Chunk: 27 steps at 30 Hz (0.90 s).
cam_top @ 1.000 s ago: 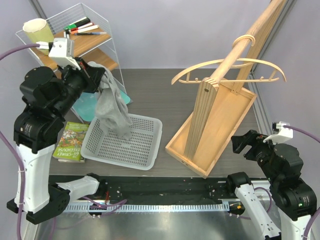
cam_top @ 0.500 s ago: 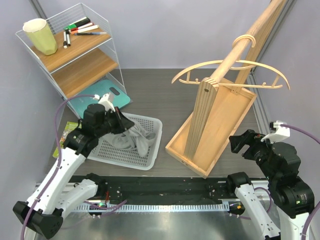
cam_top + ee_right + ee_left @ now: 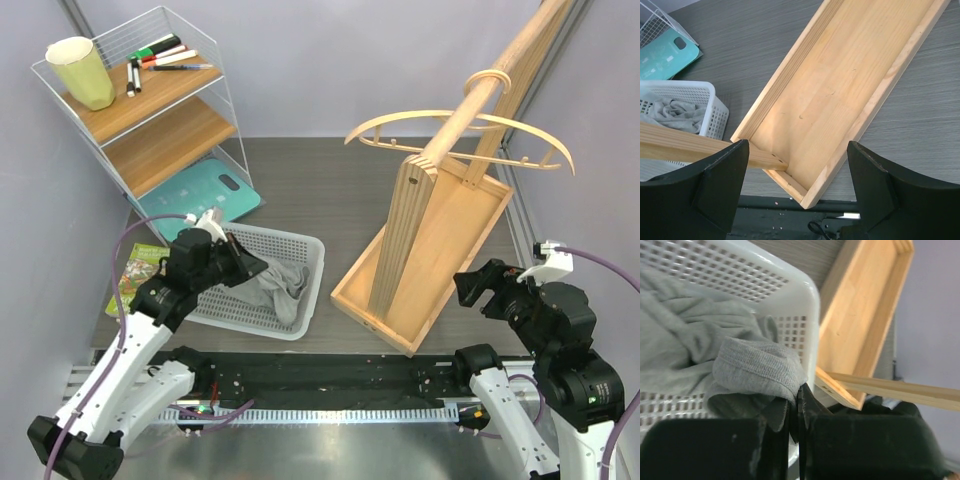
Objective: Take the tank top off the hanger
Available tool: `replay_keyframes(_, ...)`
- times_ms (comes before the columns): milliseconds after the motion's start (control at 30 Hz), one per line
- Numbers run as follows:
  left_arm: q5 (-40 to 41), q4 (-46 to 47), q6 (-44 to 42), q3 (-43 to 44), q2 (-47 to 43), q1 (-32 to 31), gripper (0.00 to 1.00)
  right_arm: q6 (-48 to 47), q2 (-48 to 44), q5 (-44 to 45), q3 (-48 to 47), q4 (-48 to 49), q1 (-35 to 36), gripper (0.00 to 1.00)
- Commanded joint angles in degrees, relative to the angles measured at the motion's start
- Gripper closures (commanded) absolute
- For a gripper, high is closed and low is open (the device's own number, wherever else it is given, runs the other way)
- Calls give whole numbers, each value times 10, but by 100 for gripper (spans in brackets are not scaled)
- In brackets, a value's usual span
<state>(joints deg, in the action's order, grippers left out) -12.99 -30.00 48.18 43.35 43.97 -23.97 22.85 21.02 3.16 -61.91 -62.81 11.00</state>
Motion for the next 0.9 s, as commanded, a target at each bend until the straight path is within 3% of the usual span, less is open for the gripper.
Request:
replay_keyframes(0,138,-83,-55,29,-35,1,100,-1,-4,-17,1,11,-2,15)
replay_keyframes(67,247,-124,-67,35,-52,1,99,4,-10,-25,11,10,-2,15)
replay_keyframes(167,315,-128,-92,32,-56,1,94,22,-23,-61,32,18,-2,16)
replay_keyframes(367,268,-103,-87,27,0,2,97,79,-58,-127,90,53,-2,16)
replay_keyframes(567,288,-79,-90,42,23,2,95,116,-88,-136,130,61,-2,17)
replay_keyframes(633,297,-77,-88,42,24,2,88,124,-92,-136,143,60,-2,17)
replay_keyframes(800,300,-67,-84,40,21,2,57,135,-91,-133,167,60,-2,17)
replay_keyframes(833,302,-72,-84,42,22,3,50,135,-88,-130,173,62,-2,17)
replay_keyframes(867,304,-75,-85,50,22,2,30,136,-85,-130,174,62,-3,17)
